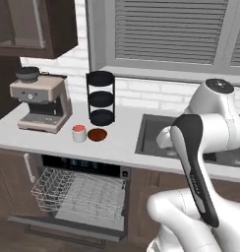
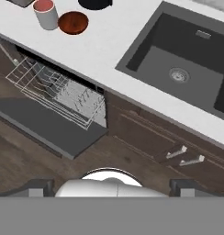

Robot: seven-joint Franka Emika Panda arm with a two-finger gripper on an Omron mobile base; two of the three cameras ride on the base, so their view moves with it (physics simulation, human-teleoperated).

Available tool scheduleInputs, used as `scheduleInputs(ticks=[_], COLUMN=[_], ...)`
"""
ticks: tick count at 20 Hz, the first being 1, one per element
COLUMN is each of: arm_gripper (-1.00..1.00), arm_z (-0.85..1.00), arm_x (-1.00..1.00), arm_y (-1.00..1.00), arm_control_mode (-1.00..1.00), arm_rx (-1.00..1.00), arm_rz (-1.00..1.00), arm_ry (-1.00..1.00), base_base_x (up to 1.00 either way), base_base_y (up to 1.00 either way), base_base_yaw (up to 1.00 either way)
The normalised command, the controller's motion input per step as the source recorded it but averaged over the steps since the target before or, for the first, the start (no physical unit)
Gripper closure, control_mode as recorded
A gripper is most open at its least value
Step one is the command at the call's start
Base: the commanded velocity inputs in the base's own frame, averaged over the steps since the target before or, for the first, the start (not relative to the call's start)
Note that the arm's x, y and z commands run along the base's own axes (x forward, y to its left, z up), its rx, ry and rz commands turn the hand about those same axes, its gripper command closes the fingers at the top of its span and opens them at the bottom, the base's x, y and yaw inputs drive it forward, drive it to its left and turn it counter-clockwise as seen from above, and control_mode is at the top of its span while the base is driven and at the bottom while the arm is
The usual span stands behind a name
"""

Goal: Pick up the cup and bowl from the counter, place them in the dishwasher, and close the dishwasher door.

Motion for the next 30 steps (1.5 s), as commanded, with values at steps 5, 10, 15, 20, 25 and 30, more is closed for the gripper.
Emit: scheduleInputs(ticks=[5, 10, 15, 20, 25, 30], arm_gripper=[-1.0, -1.0, -1.0, -1.0, -1.0, -1.0], arm_z=[0.0, 0.0, 0.0, 0.0, 0.0, 0.0], arm_x=[0.0, 0.0, 0.0, 0.0, 0.0, 0.0], arm_y=[0.0, 0.0, 0.0, 0.0, 0.0, 0.0], arm_control_mode=[1.0, 1.0, 1.0, 1.0, 1.0, 1.0], arm_rx=[0.0, 0.0, 0.0, 0.0, 0.0, 0.0], arm_rz=[0.0, 0.0, 0.0, 0.0, 0.0, 0.0], arm_ry=[0.0, 0.0, 0.0, 0.0, 0.0, 0.0], base_base_x=[0.52, 0.58, 0.69, 0.25, 0.05, 0.02], base_base_y=[0.0, 0.0, -0.03, -0.48, -0.78, -0.81], base_base_yaw=[0.47, 0.44, 0.45, 0.35, 0.29, 0.19])
